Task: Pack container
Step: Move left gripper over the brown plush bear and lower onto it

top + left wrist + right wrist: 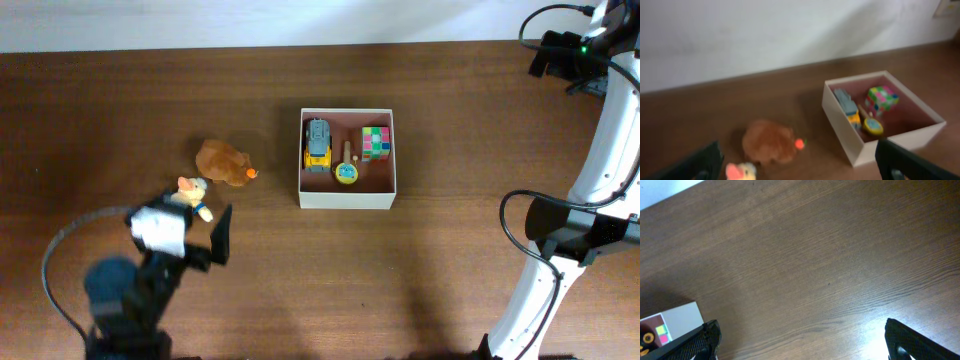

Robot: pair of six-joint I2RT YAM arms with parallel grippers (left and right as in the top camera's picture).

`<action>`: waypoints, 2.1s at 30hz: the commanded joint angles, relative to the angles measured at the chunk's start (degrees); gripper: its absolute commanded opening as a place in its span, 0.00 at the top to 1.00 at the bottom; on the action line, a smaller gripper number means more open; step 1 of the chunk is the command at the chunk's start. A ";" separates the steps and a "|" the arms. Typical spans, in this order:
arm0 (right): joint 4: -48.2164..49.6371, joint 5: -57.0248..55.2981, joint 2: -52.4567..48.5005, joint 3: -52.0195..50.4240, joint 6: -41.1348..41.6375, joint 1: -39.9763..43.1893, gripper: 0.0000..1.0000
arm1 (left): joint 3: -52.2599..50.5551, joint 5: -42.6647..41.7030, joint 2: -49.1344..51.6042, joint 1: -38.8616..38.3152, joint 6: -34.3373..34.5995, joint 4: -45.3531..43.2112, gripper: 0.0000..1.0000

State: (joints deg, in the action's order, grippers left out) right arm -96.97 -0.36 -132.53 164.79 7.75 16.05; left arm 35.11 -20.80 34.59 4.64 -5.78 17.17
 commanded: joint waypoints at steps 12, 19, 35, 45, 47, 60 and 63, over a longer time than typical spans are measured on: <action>-0.35 0.28 0.04 0.37 0.50 0.09 0.01 | 26.32 -21.81 37.07 0.28 0.52 15.23 0.01; -0.35 0.31 0.04 0.37 0.50 0.09 0.01 | 26.40 -9.51 45.00 0.28 9.88 14.14 0.01; -0.35 0.28 0.04 0.37 0.50 0.09 0.01 | 27.08 7.67 54.25 -0.92 9.16 2.23 0.01; -0.35 0.28 0.04 0.37 0.50 0.09 0.01 | 27.08 15.23 62.10 -4.50 6.14 -2.86 0.01; -0.35 0.28 0.04 0.37 0.50 0.11 0.01 | 27.08 16.20 63.10 -4.50 6.14 -2.82 0.01; -0.35 0.28 0.04 0.37 0.50 0.09 0.01 | 27.08 16.15 63.93 -4.50 6.14 -2.64 0.17; -0.35 0.28 0.04 0.37 0.50 0.09 0.01 | 27.08 16.15 64.52 -4.50 6.14 -2.86 0.15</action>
State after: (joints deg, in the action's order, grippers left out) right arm -96.97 -0.34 -132.53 164.79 7.77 16.05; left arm 61.52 -5.28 98.08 0.16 0.89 14.68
